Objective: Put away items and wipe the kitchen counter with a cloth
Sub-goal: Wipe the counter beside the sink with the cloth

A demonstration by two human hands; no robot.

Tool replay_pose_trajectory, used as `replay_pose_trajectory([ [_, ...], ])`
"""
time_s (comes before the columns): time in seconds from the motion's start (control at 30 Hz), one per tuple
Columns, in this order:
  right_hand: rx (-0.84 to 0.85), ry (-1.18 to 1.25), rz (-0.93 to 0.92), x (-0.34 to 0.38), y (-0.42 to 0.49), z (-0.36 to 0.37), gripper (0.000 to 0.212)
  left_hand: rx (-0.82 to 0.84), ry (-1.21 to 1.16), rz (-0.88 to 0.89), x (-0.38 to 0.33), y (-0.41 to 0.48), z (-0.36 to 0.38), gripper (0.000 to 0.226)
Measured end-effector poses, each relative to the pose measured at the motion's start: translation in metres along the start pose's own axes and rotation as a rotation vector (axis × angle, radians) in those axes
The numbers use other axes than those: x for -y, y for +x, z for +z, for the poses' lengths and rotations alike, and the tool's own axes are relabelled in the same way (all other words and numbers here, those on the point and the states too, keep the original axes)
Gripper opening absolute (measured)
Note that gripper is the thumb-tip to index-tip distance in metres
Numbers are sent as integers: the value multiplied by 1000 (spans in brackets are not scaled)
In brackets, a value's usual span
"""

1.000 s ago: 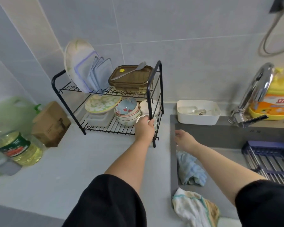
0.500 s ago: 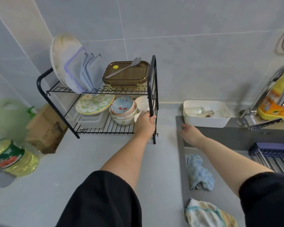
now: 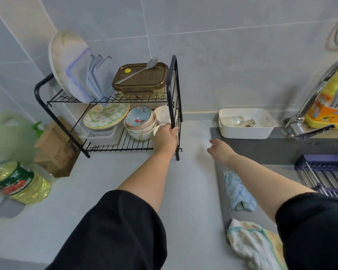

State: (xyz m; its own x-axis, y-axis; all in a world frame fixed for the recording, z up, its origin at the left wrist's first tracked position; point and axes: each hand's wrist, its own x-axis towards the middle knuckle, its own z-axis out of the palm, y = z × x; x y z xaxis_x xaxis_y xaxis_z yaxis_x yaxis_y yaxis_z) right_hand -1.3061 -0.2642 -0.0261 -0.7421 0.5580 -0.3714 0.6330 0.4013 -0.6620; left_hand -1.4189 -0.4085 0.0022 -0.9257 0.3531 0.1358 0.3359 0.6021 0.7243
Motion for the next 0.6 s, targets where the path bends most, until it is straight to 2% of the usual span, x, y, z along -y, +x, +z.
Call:
replay_pose_trajectory([
  [0.13,5,-41,-45,-15,-29,-1,47,73,-75,-168,1,-27,19,28],
  [0.23,-5,-119,-110,-48,-75,-2,41,193,-26,-157,11,-69,46,40],
  [0.3,-9,-250,-164,-80,-112,9,36,310,54,-88,22,-106,62,43],
  [0.37,9,-428,-171,-117,-145,30,55,413,89,22,33,-143,75,42],
  [0.43,23,-576,-133,-144,-167,54,62,471,124,153,47,-172,83,41],
  [0.53,11,-695,-149,-161,-184,75,80,433,189,299,62,-205,94,47],
  [0.6,-7,-708,-181,-168,-183,78,82,398,260,385,64,-223,101,49],
])
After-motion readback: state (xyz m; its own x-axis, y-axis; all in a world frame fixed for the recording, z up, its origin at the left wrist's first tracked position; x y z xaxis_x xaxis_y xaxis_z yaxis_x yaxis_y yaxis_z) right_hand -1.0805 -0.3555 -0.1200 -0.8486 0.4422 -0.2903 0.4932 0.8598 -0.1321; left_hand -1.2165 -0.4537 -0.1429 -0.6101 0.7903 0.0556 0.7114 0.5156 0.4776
